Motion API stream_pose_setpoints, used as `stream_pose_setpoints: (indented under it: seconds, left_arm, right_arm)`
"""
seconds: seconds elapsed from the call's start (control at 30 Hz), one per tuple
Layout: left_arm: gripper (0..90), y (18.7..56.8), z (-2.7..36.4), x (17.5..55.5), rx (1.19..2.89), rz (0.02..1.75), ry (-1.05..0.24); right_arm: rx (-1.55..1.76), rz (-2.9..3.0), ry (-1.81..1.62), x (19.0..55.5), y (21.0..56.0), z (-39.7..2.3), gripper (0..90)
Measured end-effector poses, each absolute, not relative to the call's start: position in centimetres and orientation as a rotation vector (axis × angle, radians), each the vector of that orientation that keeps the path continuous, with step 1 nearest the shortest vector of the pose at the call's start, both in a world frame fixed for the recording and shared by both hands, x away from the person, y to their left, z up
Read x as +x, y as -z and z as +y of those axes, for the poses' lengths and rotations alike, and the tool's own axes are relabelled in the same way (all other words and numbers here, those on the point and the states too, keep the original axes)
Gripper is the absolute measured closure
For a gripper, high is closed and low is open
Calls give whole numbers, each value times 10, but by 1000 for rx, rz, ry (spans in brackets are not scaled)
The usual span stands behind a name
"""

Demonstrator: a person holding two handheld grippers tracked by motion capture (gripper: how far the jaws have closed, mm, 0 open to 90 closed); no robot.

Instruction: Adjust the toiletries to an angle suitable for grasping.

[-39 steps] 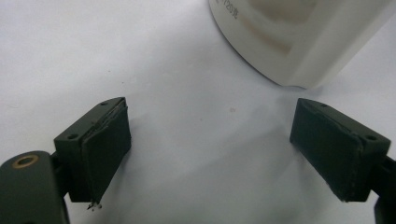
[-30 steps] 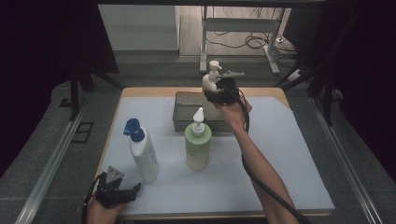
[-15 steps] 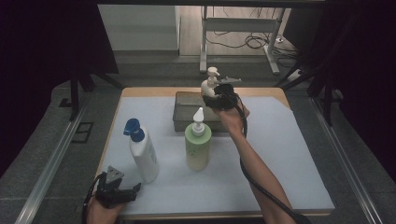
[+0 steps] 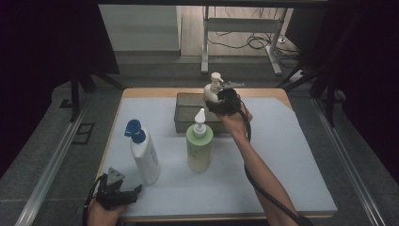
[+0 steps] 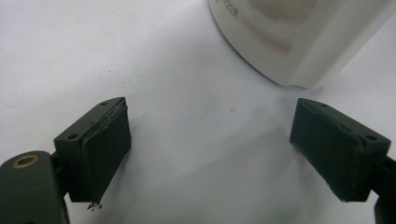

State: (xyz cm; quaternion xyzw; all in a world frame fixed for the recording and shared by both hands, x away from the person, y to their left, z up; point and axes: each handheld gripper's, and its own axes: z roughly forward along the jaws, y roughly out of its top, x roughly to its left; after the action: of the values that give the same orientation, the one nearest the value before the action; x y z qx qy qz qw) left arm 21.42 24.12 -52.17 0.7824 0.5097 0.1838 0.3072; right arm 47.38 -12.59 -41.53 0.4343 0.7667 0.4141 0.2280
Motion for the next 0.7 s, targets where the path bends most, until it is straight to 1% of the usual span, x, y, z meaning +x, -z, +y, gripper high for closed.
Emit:
stream_pose_setpoints:
  seconds: [0.4,0.7]
  left_arm:
    - [120,522,241,214,2069,1348,-486]
    - [120,522,241,214,2069,1348,-487]
  right_arm:
    - [1189,2161,-1144,470,414,-131,321]
    - [1185,2178,-1153,460,413,-139,327]
